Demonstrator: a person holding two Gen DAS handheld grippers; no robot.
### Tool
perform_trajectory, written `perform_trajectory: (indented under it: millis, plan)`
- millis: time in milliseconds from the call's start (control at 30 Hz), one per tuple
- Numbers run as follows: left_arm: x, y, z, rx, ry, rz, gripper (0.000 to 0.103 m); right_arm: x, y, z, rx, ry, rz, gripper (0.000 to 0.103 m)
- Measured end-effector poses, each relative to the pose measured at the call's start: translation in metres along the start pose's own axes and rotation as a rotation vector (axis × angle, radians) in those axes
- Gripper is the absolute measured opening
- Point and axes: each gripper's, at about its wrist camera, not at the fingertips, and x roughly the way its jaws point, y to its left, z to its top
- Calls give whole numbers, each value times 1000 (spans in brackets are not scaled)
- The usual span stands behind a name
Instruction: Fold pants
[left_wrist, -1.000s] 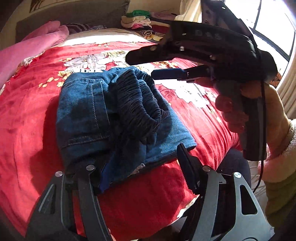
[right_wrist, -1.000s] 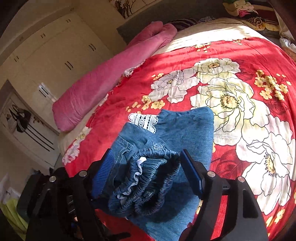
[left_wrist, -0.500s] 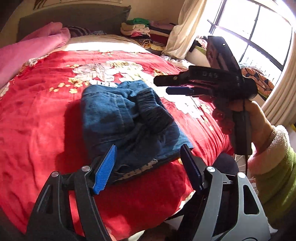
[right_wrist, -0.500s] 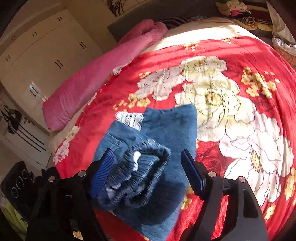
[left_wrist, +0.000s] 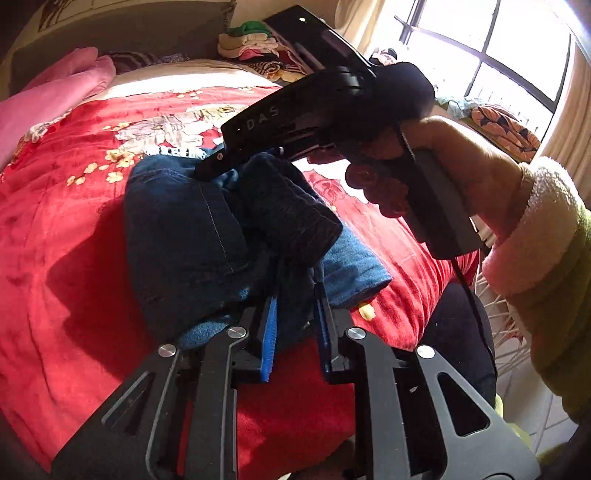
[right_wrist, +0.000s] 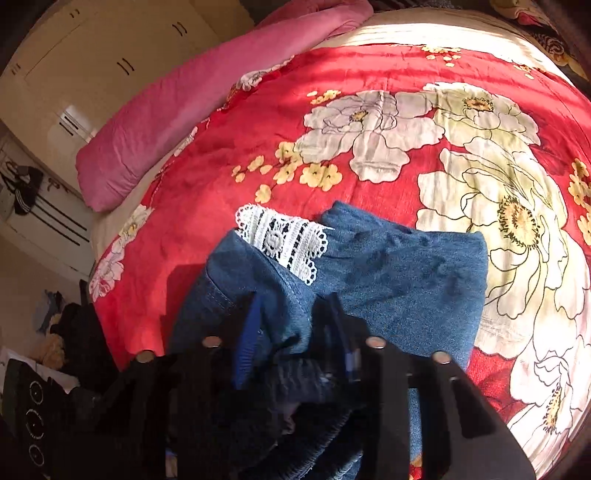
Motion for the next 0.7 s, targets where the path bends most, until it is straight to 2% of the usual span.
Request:
perform_trajectory:
  millis: [67,133,267,533,633,700]
  plan:
    - [4,-4,-6,18,16,-1,11,-6,2,0,-6,-46,-17,5]
    - [8,-6,-11,27,29,0,11,-9,4,2,-23,-72,-38,5]
    - [6,-12,-15,63,21,25,11,11,4,2,-52,-16,-122,5]
    - [7,-8,-14,44,25,31,11,22,-3,1,0,-14,-150,5]
    - [6,-6,-13,25,25,26,11,13,-2,0,24,-36,-127,10]
    - [5,-6,-12,20,24,25,11,0,-1,-2,40,-71,-125,23]
